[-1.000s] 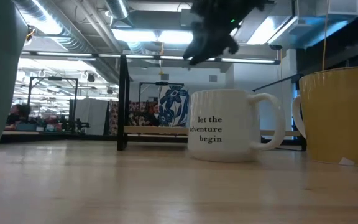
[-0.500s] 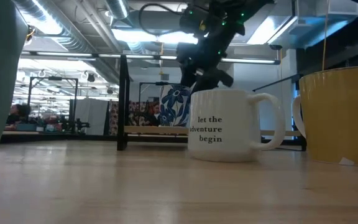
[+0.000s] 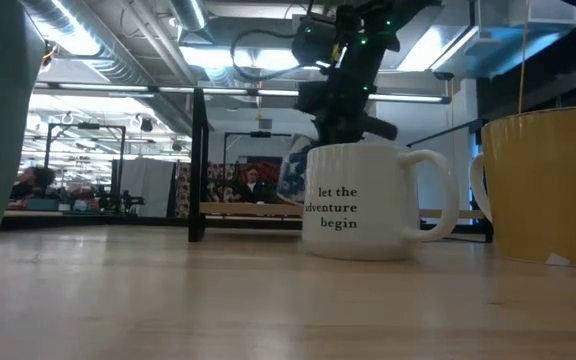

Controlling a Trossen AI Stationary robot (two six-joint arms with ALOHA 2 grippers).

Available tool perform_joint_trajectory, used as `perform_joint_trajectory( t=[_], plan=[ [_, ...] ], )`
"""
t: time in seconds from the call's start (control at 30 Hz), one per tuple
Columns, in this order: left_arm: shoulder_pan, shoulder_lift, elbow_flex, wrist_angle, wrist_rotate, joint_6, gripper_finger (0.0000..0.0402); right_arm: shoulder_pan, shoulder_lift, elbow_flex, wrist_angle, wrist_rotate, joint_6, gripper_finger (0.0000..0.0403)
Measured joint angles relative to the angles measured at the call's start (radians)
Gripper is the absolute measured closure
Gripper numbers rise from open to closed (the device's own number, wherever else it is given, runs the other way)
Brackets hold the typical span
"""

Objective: Place coffee mugs
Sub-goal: Put the top blue patterned mug on the shelf

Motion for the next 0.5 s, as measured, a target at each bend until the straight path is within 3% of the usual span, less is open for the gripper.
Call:
perform_joint_trajectory(
  t=[0.3, 0.5],
  plan=[
    [0.0, 0.0, 0.0, 0.0, -0.001, 0.0, 0.0272, -0.034, -0.006, 0.134, -0.374, 0.096, 0.005, 0.0397],
    [0.0, 0.0, 0.0, 0.0, -0.001, -0.001, 0.0272, -0.151, -0.008, 0.146, -0.54, 0.02, 0.06, 0.0397]
  ],
)
